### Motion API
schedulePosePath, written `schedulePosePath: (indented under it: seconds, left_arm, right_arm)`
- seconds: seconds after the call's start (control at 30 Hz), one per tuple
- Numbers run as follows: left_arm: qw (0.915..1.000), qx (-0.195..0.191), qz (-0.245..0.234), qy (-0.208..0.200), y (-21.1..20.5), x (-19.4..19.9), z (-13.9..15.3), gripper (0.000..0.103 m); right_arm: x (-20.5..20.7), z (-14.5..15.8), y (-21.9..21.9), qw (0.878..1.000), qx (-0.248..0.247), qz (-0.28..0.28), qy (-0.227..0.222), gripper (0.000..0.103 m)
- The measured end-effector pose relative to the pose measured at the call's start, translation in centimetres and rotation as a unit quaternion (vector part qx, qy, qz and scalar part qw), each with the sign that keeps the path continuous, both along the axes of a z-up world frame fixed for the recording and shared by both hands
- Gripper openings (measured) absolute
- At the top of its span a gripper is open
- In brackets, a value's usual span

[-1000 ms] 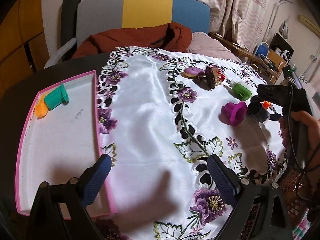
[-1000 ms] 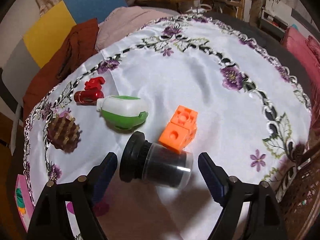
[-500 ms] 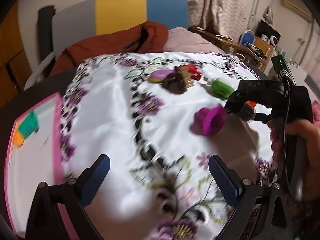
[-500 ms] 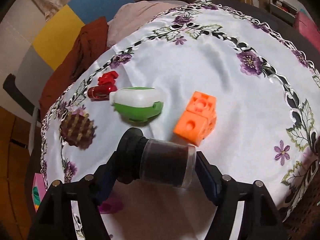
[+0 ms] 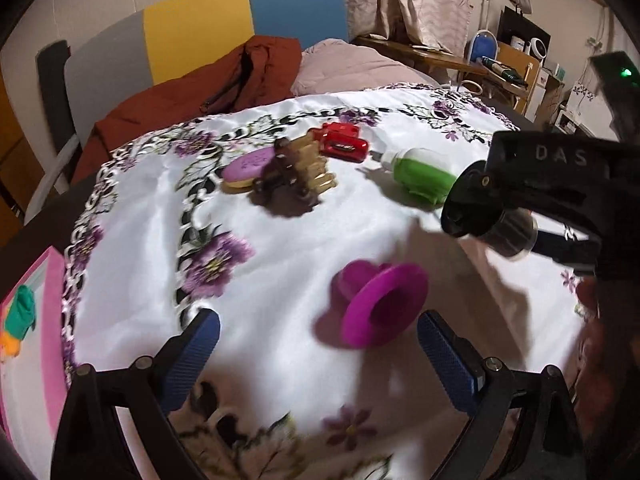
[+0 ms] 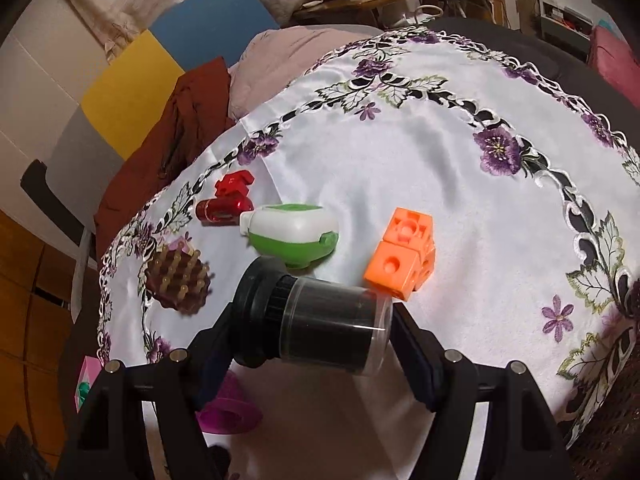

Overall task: Organize rigid objects
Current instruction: 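Grasp the magenta suction cup with the left gripper while the right gripper grasps the black jar, then carry the magenta suction cup into the tray and open the left gripper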

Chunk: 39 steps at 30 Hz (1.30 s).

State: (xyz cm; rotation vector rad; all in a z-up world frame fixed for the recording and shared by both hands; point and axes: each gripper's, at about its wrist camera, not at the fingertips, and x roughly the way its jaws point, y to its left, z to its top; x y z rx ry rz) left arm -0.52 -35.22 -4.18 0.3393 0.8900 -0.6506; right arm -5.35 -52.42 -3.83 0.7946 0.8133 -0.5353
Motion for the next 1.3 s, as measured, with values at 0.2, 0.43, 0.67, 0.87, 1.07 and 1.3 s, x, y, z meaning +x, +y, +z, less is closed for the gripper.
schedulePosePath:
  seconds: [0.2,0.43,0.67,0.87,1.07,1.3]
  left_arm:
    - [0.9998,0.006,-0.004,-0.020,-2.3,0.2,-0.6,0.100]
    - [0.9998,-0.014,-0.015,-0.006,-1.7,1.0,-1.6,0.079]
    - [0.9992,-0.035,-0.007,0.018,1.3,1.9,-2.3,0.064]
    - [0.9979,-0.055,-0.005,0.034,3.4,2.6,-2.1,0.057]
    - [0.9952,-0.085,0.002,0.048,6.1,2.7,-1.6,0.057]
    - [0.9923,-0.109,0.021,0.054,9.1,2.9,-1.0,0.057]
  right_arm:
    - [-0.5,-0.2,-0.6,1.000,0.017,-0.014,-0.010,0.074]
    - [-0.3,-0.5,-0.6,1.000,0.024,-0.013,-0.006,0.074]
    - [0.1,-0.6,-0.3,1.000,0.026,0.001,-0.005,0.074]
    - [0.6,-0.6,0.3,0.999,0.037,0.027,-0.019,0.074]
    - [1.6,-0.4,1.4,0.997,0.032,0.061,-0.021,0.074]
    - [2.3,-0.2,2.3,0.995,0.026,0.090,-0.022,0.074]
